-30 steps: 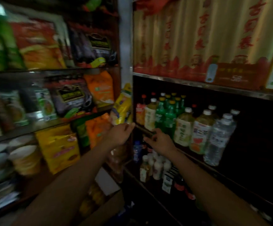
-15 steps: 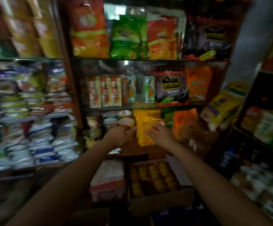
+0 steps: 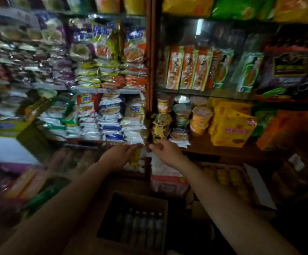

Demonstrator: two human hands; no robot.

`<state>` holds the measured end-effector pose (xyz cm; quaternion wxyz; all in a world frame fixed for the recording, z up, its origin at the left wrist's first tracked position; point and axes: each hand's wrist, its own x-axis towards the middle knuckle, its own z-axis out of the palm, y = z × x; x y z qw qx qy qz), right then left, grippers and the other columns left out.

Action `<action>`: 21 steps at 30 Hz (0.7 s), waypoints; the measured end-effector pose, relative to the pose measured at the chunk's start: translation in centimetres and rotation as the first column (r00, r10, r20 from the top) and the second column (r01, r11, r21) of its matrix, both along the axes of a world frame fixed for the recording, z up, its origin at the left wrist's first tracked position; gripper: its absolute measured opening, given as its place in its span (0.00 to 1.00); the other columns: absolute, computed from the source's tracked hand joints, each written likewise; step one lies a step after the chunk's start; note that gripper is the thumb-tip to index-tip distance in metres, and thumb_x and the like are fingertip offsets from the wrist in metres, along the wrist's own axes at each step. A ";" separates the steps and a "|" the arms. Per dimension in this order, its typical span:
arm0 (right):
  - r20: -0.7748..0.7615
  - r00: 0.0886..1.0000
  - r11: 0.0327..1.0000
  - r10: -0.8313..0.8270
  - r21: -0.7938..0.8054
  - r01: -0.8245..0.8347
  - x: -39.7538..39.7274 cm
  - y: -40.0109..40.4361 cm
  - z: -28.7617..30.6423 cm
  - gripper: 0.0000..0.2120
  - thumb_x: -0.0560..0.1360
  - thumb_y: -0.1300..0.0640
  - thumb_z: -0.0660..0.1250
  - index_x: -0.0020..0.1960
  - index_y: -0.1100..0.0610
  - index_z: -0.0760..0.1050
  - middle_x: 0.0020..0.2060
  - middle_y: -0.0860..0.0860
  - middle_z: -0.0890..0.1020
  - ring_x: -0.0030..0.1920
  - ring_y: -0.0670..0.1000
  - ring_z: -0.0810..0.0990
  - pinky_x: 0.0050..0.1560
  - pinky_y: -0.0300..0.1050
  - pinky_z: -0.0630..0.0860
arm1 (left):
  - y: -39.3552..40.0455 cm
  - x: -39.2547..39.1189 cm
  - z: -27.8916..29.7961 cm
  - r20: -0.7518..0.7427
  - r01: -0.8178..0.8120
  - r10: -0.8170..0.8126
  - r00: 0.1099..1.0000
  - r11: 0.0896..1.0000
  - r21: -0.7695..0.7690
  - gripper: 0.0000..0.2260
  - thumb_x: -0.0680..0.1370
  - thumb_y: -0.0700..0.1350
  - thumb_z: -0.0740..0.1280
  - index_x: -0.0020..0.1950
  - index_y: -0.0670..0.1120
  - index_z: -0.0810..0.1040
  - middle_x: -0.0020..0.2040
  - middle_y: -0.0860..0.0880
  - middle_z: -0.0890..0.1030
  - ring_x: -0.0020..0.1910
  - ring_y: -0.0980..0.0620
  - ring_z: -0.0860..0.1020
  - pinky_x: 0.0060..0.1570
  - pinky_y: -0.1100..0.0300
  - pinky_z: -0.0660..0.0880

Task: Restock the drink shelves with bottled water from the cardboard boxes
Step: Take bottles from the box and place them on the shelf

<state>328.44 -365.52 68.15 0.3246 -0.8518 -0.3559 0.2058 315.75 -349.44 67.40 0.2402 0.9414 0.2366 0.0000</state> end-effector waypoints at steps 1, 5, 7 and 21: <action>-0.027 0.999 1.000 0.017 -0.011 -0.018 -0.1 1.2 -1.3 0.22 0.78 0.41 0.60 0.60 0.57 0.76 0.55 0.53 0.80 0.54 0.53 0.78 0.51 0.48 0.76 | 0.9 -0.3 -1.2 -0.013 -0.023 0.022 1.000 0.999 -0.027 0.23 0.81 0.59 0.51 0.67 0.49 0.74 0.66 0.42 0.75 0.65 0.44 0.73 0.64 0.54 0.68; -0.105 0.994 0.997 0.027 -0.068 -0.034 0.8 4.7 -7.1 0.25 0.77 0.38 0.61 0.60 0.57 0.75 0.56 0.52 0.80 0.54 0.53 0.79 0.47 0.45 0.74 | 3.5 -0.1 -5.8 -0.094 -0.172 0.163 0.982 0.980 -0.101 0.21 0.83 0.54 0.52 0.64 0.43 0.76 0.62 0.38 0.77 0.62 0.40 0.74 0.60 0.54 0.69; -0.184 0.982 0.991 0.031 -0.124 -0.055 1.6 5.8 -10.1 0.28 0.77 0.36 0.59 0.63 0.57 0.73 0.57 0.51 0.79 0.55 0.53 0.79 0.46 0.45 0.74 | 4.6 0.3 -8.5 -0.139 -0.229 0.206 0.969 0.957 -0.178 0.23 0.82 0.57 0.52 0.59 0.42 0.78 0.58 0.37 0.79 0.60 0.40 0.76 0.58 0.53 0.70; -0.457 0.849 0.931 -0.266 -0.351 0.103 2.4 4.7 -35.6 0.25 0.76 0.40 0.63 0.65 0.57 0.73 0.57 0.52 0.80 0.58 0.52 0.79 0.59 0.47 0.75 | 6.8 3.4 -34.1 -0.559 -0.268 0.047 0.828 0.908 -0.321 0.22 0.83 0.55 0.51 0.59 0.41 0.77 0.59 0.39 0.78 0.59 0.41 0.76 0.57 0.54 0.70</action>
